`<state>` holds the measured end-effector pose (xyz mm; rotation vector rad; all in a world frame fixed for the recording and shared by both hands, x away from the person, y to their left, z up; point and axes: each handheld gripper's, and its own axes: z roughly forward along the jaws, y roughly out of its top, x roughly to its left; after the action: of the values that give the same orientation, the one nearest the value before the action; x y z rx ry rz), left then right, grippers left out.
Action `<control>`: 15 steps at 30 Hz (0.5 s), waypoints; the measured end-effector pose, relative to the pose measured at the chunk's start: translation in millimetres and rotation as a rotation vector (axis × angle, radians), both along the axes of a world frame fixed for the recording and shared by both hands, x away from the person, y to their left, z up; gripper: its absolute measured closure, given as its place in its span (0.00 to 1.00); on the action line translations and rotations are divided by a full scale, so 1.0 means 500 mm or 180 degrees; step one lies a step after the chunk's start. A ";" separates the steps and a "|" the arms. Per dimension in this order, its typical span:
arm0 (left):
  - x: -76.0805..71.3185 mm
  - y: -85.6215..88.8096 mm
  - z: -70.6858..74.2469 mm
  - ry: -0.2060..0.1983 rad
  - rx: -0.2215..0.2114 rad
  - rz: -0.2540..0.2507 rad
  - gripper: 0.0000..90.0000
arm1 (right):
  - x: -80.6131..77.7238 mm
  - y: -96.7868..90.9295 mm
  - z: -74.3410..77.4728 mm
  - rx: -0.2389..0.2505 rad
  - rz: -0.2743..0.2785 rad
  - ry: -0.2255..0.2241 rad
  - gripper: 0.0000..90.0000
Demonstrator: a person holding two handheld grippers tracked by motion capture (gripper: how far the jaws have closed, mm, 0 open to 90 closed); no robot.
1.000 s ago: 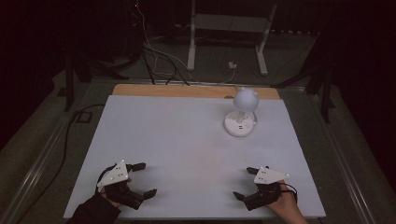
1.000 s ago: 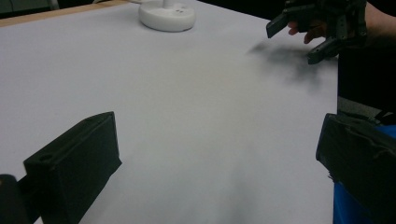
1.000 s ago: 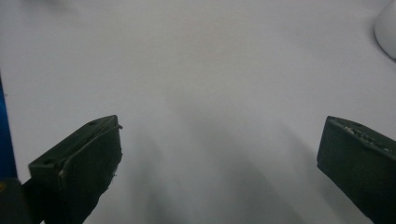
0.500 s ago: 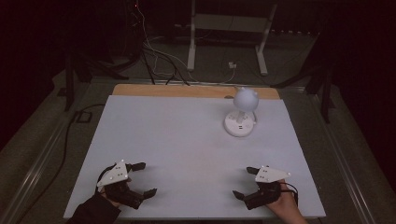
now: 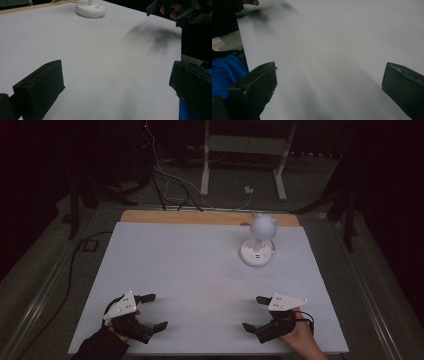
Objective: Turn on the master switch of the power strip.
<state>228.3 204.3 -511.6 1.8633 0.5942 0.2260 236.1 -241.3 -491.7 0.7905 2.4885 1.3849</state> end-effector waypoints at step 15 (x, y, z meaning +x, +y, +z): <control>-0.001 0.001 0.001 -0.0003 -0.0014 0.0002 0.00 | 0.030 0.014 0.038 0.0090 -0.0012 -0.0161 0.00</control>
<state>227.9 204.7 -511.0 1.8588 0.5941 0.2259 251.0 -234.2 -472.8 0.7556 2.4337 1.4236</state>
